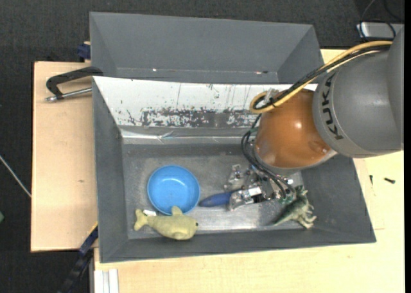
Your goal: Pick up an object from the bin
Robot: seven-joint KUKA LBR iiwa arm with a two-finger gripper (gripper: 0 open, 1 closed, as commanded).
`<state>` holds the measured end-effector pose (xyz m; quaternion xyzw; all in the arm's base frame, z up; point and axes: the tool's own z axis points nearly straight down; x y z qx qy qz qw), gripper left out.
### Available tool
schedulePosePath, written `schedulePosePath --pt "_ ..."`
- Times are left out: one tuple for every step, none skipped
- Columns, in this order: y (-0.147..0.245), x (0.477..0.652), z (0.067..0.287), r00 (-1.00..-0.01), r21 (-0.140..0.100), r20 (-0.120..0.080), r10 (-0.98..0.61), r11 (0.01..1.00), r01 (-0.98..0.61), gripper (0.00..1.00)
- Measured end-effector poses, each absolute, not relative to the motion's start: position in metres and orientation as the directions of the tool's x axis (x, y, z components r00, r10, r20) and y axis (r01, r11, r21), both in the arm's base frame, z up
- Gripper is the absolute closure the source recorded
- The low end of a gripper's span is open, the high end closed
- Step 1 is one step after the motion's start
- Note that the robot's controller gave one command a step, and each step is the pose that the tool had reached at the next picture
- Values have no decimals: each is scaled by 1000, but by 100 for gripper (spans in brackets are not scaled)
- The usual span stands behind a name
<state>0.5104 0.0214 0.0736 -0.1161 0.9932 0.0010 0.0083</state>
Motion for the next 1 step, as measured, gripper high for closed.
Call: schedulePosePath --pt "24 506 213 -978 -1 -13 -210 978 -210 100"
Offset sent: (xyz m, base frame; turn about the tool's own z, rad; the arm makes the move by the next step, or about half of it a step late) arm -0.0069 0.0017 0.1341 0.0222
